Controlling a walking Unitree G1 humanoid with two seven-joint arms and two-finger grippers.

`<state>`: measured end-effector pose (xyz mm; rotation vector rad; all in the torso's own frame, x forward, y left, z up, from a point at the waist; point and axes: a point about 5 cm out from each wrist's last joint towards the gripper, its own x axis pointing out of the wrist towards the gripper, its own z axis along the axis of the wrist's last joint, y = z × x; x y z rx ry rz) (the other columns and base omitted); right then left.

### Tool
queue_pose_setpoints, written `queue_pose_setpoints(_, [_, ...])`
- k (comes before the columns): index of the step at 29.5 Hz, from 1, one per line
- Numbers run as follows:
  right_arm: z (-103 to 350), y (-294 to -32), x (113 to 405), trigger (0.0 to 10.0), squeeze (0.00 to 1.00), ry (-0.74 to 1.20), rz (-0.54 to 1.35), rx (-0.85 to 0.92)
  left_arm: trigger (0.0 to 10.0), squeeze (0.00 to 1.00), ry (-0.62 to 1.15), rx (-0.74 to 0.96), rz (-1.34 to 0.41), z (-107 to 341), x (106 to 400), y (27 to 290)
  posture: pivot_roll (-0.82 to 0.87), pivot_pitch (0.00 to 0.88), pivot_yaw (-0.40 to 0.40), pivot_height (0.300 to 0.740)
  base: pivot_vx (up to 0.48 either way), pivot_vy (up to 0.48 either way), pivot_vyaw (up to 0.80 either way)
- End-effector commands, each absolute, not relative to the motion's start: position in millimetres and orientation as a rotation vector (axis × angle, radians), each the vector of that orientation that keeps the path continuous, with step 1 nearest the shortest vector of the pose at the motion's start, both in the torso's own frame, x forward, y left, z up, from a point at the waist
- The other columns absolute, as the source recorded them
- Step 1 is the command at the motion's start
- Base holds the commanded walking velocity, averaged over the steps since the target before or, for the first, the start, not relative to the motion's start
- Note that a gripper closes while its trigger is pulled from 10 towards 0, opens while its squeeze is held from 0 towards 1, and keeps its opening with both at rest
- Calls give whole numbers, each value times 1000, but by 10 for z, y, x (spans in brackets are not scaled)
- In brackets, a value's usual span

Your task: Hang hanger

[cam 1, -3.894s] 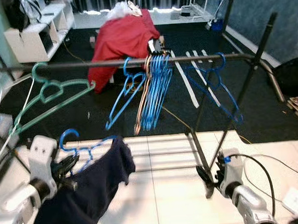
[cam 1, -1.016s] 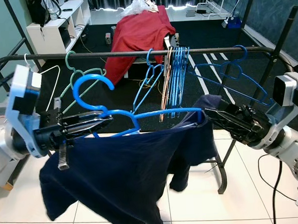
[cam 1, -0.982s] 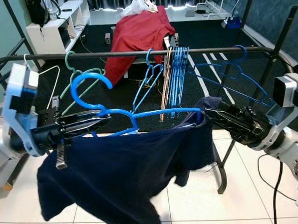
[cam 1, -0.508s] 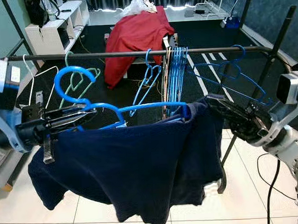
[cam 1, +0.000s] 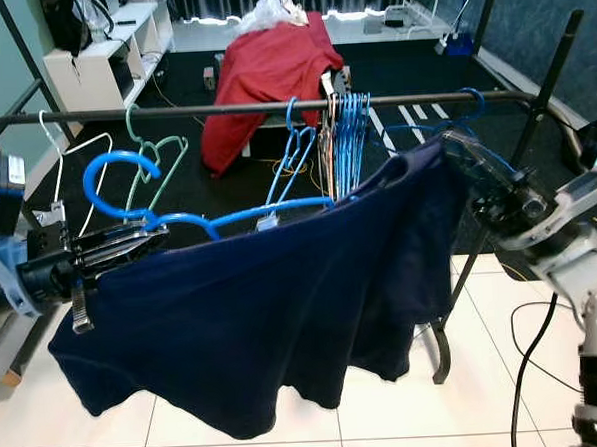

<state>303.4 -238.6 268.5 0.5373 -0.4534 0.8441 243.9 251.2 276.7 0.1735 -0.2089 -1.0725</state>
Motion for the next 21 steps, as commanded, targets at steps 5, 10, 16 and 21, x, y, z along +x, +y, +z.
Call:
queue_pose_setpoints(5, [2371,-2297,3190,0,0,-266,682,421,10000,0,-401,96,-1202,3104,2283,2326,-50,70,-5,740,0,0,0])
queue_pose_setpoints(10, [2276,-2049,3142,0,0,-218,778,419,10000,0,-526,33,-1152,3221,2364,2181,-51,69,-5,740,0,0,0])
queue_pose_setpoints(16, [2225,-1677,3067,0,0,-200,912,450,10000,0,-698,-161,-1016,3328,2568,1891,-49,64,-7,740,0,0,0])
queue_pose_setpoints(21, [2339,-1619,3094,0,0,-269,911,492,10000,0,-595,-68,-1058,3087,2636,1566,-59,61,-2,740,0,0,0])
